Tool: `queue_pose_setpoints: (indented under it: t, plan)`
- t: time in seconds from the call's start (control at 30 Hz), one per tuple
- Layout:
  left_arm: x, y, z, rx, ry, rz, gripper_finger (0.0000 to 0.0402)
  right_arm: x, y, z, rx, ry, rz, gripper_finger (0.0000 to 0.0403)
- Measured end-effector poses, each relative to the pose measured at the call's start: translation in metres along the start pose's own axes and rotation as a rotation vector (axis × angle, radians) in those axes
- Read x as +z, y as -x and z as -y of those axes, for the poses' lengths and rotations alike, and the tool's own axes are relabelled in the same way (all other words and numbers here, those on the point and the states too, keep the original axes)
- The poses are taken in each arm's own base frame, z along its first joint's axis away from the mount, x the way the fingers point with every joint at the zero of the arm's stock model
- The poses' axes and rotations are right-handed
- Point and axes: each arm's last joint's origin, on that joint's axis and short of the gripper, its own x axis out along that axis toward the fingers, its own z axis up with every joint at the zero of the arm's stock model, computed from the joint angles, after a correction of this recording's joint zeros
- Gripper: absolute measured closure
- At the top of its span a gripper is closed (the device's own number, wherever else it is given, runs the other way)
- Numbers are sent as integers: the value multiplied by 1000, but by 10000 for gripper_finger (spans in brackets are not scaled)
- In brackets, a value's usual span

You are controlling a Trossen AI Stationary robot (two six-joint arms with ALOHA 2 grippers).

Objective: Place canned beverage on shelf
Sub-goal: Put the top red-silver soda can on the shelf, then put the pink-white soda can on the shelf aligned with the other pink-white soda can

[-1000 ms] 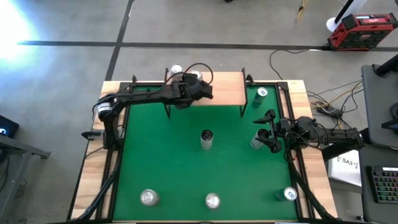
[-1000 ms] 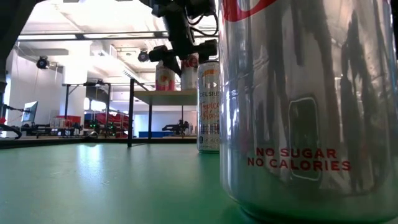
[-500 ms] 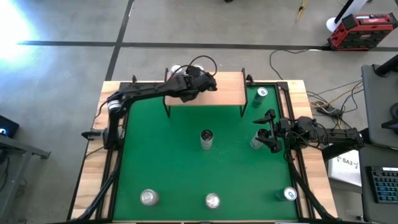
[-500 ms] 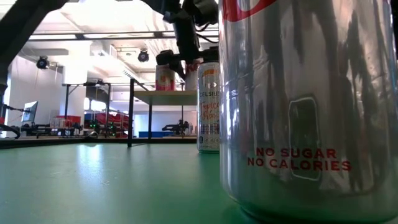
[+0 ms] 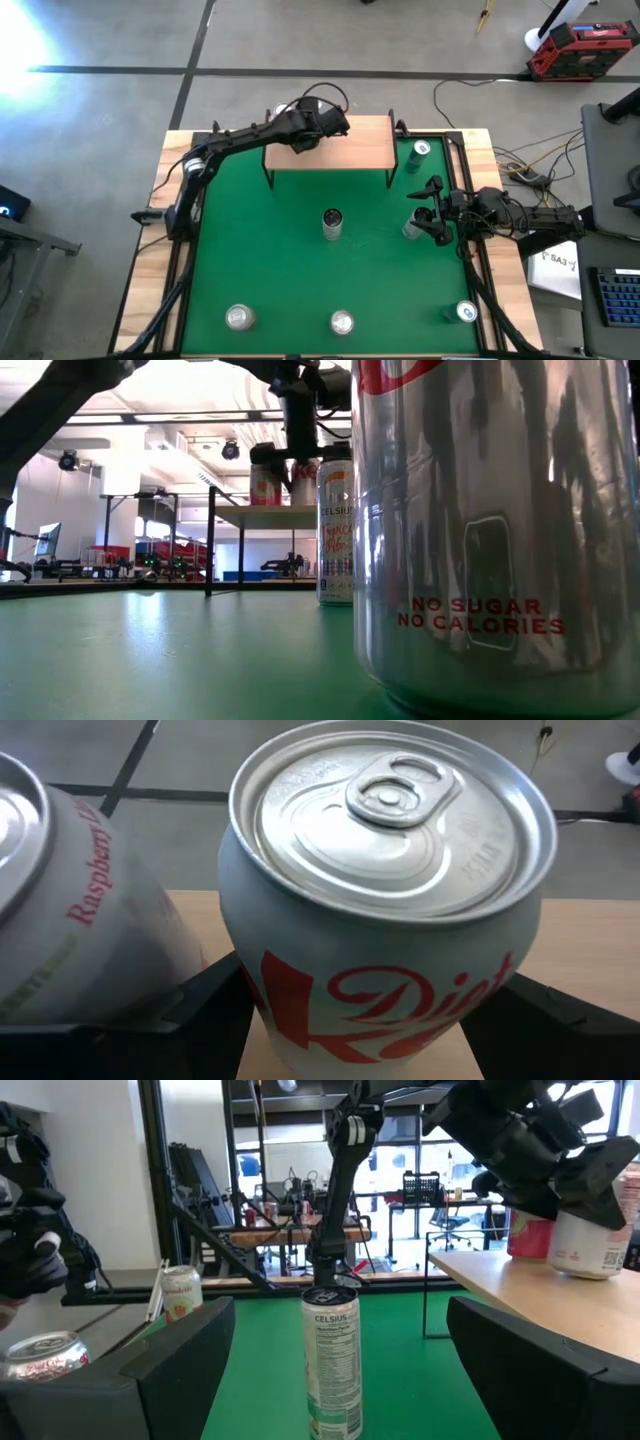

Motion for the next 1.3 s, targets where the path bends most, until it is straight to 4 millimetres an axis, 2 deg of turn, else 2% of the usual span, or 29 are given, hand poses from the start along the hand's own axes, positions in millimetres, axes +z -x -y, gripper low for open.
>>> queue_pose_setpoints:
  t: [0.47,0.87,1.13,1.3]
  plan:
    - [-2,0,2,-9,2,-5,116,0,0,0,0,0,0,46]
    - [-10,5,6,-27,-23,-23,59,0,0,0,0,0,0,46]
    - [-21,19,5,-2,-28,-37,40,0,0,0,0,0,0,46]
    - [-34,44,2,3,-43,-62,38,0,0,0,0,0,0,46]
